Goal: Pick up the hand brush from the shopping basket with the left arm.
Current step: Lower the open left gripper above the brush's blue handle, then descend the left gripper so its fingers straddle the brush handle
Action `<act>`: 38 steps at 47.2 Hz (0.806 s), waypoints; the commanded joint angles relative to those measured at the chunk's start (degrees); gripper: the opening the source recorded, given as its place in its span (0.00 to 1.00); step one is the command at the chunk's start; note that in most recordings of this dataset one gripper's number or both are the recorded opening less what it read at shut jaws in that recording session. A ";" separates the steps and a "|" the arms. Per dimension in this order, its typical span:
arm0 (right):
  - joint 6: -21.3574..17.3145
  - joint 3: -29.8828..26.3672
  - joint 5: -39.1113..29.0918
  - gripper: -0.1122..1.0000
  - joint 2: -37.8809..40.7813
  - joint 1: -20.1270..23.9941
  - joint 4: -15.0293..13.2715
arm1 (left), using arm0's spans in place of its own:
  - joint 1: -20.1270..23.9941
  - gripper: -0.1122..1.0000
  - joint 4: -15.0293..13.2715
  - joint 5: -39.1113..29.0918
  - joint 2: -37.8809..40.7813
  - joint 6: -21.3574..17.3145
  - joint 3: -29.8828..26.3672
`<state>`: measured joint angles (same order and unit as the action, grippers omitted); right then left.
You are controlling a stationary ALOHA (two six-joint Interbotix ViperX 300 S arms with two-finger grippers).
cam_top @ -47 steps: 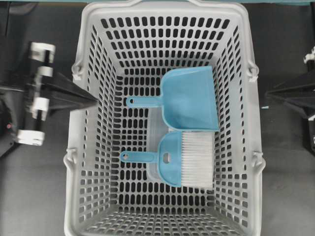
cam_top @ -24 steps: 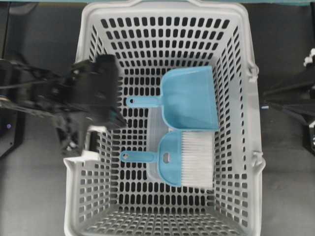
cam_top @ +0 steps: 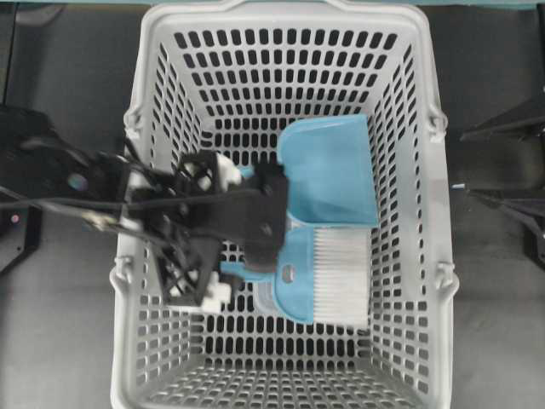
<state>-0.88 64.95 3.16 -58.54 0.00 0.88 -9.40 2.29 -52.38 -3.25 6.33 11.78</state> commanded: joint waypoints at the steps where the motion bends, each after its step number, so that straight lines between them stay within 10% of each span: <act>1: -0.09 -1.14 0.70 0.78 0.00 0.18 0.18 | -1.23 0.90 0.18 0.44 2.02 0.26 -1.76; 38: 0.00 -0.44 2.11 0.78 -0.97 0.70 0.18 | -1.85 0.90 0.18 -0.70 11.43 4.04 0.00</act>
<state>-0.88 65.04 4.75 -59.85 0.62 0.88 -11.25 2.29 -53.09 8.79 10.28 11.60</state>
